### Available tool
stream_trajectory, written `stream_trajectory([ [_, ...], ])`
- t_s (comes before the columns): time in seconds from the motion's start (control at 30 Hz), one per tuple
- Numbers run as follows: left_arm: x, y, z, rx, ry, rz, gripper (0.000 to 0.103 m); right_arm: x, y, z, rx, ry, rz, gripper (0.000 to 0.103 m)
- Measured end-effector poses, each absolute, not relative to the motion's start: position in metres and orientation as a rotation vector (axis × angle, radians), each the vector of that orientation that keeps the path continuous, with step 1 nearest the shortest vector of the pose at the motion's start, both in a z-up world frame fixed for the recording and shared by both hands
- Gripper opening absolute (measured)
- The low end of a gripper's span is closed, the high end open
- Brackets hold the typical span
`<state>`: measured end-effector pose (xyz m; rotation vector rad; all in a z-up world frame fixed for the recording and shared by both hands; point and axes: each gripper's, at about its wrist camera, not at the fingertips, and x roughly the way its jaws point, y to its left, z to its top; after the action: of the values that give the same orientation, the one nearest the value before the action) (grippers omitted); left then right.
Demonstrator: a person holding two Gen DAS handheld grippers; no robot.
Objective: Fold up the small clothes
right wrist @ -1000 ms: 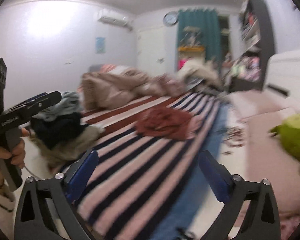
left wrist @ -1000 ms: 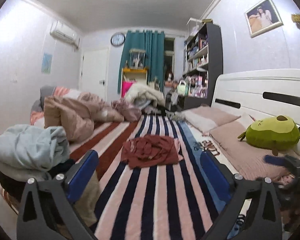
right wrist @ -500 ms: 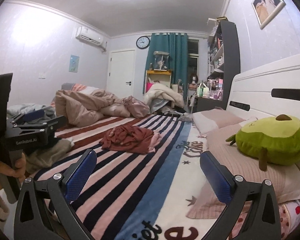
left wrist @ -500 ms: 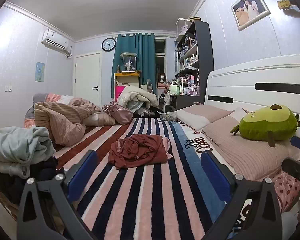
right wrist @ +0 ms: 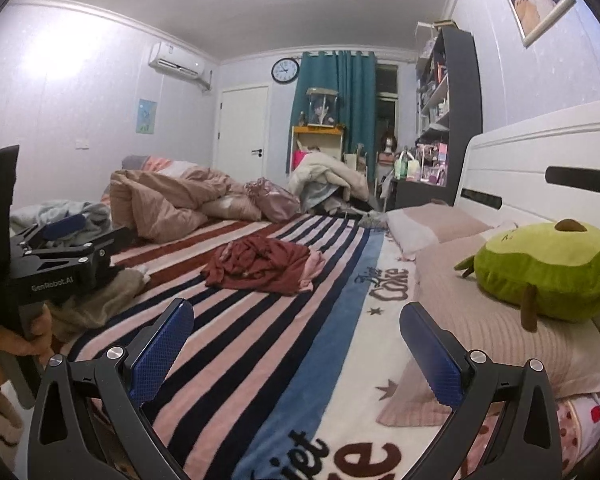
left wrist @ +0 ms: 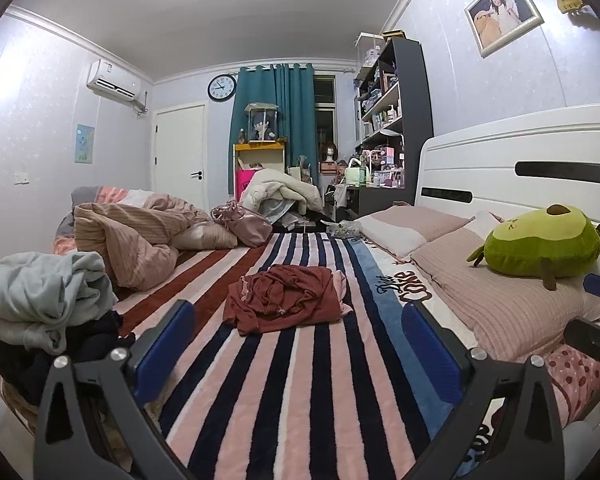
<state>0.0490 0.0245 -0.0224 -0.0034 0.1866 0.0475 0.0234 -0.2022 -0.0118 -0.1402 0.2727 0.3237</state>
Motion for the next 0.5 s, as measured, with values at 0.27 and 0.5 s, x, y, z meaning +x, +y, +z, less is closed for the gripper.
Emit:
stream_trajectory([
  [0.27, 0.047, 0.03, -0.024, -0.006, 0.19, 0.074, 0.102, 0.025, -0.205, -0.009, -0.115, 0.268, 0.333, 0.103],
  [0.5, 0.042, 0.027, -0.022, -0.007, 0.191, 0.078, 0.102, 0.022, -0.206, -0.002, -0.098, 0.253, 0.3, 0.103],
])
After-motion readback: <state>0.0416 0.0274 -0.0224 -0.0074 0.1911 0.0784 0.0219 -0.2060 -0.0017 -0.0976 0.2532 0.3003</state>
